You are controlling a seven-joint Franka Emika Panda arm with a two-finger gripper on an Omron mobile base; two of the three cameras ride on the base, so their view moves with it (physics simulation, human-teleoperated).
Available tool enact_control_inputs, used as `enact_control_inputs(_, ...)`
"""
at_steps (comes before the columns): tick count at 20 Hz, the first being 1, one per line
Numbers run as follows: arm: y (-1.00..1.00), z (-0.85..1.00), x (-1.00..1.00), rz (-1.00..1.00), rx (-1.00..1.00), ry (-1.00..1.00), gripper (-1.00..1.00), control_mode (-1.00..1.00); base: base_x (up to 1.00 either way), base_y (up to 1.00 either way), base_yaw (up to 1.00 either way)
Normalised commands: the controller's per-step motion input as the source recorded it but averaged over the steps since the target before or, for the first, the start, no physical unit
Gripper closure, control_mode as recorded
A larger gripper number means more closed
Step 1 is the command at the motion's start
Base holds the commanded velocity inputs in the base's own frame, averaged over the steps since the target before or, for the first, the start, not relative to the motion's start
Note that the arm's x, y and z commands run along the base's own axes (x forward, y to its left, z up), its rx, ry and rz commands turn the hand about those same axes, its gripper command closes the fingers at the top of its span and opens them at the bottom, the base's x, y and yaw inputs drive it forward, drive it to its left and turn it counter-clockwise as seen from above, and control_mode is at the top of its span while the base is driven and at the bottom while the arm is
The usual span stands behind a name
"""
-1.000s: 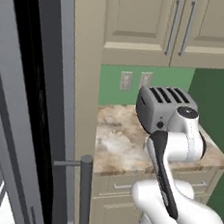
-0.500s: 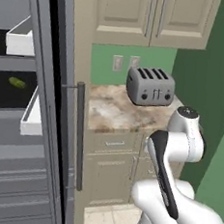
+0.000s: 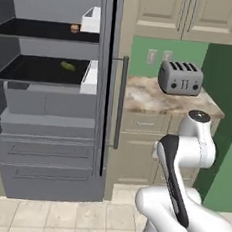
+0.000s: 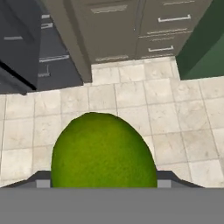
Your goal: Place the lime in the correct fridge rack based on whether it is a fruit or vegetable. Finally, close the fridge door.
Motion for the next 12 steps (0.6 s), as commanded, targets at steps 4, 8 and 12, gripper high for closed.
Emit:
enact_control_inputs(4, 0.0, 0.0, 0.0, 0.0, 0.0, 0.0, 1.0, 1.0, 0.0, 1.0, 0.42)
enact_control_inputs(8, 0.0, 0.0, 0.0, 0.0, 0.0, 0.0, 1.0, 1.0, 0.36, 1.0, 0.3)
enact_control_inputs(12, 0.0, 0.0, 0.0, 0.0, 0.0, 0.0, 1.0, 1.0, 0.66, 1.0, 0.13)
